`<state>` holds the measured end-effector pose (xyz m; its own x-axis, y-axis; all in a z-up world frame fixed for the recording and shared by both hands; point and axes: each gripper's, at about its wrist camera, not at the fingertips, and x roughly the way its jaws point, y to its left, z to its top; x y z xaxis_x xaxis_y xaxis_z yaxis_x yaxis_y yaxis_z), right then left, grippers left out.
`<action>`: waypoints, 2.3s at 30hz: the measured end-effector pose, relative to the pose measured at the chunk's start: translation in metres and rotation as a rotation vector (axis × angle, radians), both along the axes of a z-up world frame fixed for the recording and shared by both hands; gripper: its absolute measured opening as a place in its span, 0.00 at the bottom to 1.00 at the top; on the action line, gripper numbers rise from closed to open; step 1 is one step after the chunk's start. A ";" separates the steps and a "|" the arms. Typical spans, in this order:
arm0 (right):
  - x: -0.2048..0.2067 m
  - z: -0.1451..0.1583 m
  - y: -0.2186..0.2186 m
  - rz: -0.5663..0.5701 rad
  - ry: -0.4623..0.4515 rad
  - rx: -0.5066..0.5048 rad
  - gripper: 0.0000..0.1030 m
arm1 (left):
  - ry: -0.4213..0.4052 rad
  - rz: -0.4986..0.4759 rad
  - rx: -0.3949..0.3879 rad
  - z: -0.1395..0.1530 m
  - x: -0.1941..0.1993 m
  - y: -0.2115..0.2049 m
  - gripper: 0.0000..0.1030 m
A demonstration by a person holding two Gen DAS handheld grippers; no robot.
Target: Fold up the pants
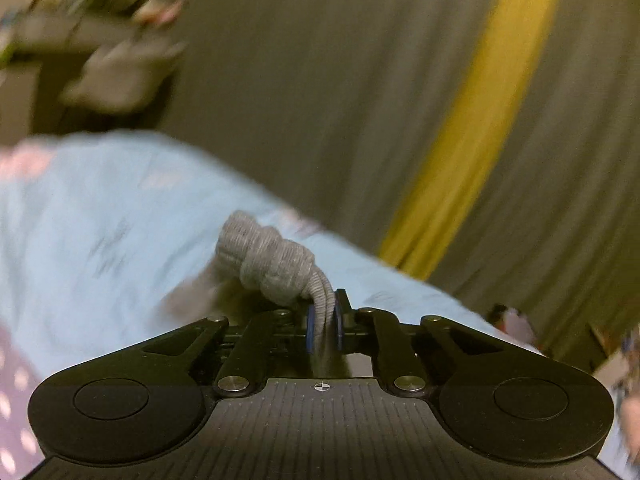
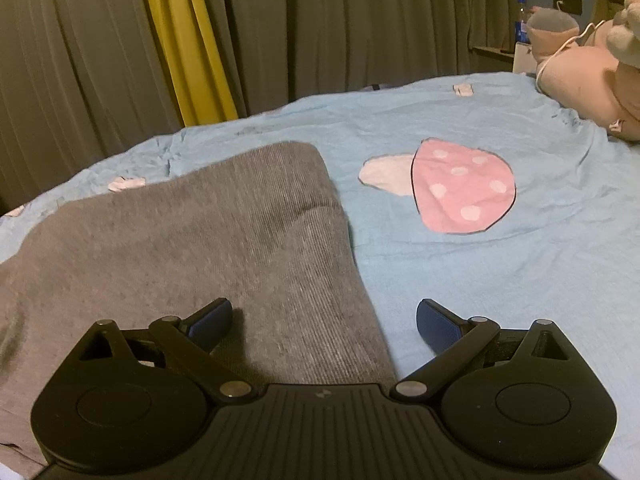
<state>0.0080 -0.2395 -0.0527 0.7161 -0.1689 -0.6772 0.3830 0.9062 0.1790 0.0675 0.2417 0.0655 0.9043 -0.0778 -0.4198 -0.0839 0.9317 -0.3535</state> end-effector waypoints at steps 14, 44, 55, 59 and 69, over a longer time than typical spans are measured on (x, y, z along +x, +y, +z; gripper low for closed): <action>-0.011 0.004 -0.018 -0.032 -0.032 0.133 0.96 | -0.021 -0.060 -0.119 0.002 0.012 -0.031 0.11; 0.002 -0.007 0.004 0.018 0.045 0.042 0.96 | 0.309 0.158 -0.507 -0.135 0.033 0.102 0.23; -0.004 0.001 -0.006 -0.006 0.001 0.085 0.96 | 0.058 0.024 -0.062 -0.026 0.017 0.008 0.20; -0.008 0.007 -0.011 -0.029 -0.031 0.100 0.96 | -0.080 -0.162 0.142 0.020 0.001 -0.076 0.20; -0.027 0.023 -0.028 -0.069 -0.104 0.164 0.96 | 0.020 -0.603 0.427 -0.042 -0.033 -0.302 0.23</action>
<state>-0.0194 -0.2674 -0.0295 0.7744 -0.1132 -0.6225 0.4146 0.8340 0.3641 0.0348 -0.0602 0.0238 0.7477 -0.3850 -0.5410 0.4839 0.8739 0.0468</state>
